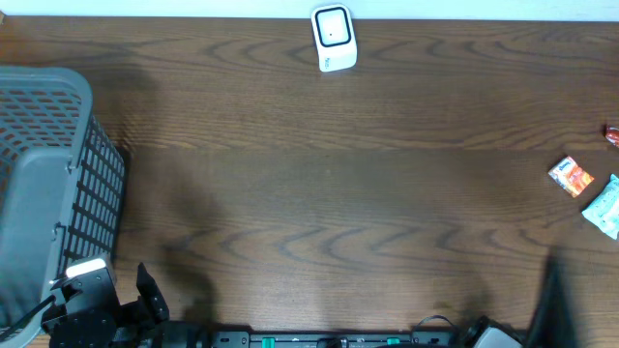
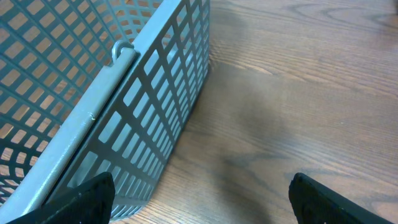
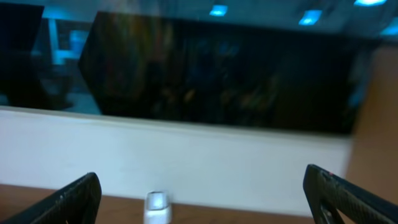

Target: Scan the item barcode

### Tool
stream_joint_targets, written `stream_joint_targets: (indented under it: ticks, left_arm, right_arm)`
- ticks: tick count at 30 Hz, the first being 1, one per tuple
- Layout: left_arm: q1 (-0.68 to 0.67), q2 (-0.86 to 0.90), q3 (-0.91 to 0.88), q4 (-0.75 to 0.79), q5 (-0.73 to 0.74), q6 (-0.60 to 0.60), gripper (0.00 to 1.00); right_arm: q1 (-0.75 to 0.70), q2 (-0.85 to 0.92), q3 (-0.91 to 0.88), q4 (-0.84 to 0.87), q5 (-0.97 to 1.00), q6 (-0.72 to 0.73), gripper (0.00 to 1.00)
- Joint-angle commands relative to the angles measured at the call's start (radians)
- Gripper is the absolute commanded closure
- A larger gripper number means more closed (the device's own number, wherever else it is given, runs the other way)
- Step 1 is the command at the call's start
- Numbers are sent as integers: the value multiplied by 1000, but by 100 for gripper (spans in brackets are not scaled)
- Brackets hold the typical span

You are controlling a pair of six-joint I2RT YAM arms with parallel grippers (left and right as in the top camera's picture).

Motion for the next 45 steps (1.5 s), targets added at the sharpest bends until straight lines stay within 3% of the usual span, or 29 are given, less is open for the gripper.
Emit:
stream_joint_targets:
  ticks: [1,8,17,23,32,41,45]
  left_arm:
    - [2,-6,-2,-3,-3,-6,10]
    - [2,-6,-2,-3,-3,-6,10]
    - [2,-6,-1,-3,-3,-6,10]
    - [2,-6,-2,-3,-3,-6,10]
    - [2,-6,-2,-2,-3,-6,10]
    - [2,-6,-2,-3,-3,-6,10]
    - [2,-6,-2,-3,-3,-6,10]
  right_arm:
    - [3,-154,1,-7,133,-139,1]
    - [74,-359,1,-8,188,-157,1]
    - [402,-436,1,-7,128,-116,1]
    - [578,-443,-7,-5,189,-322,1]
    - [651,-443,-147,11,203,-635,1]
    - [665,-443,-365,195,171,-634,1]
    - [663,-443,-475,284,163,-541,1]
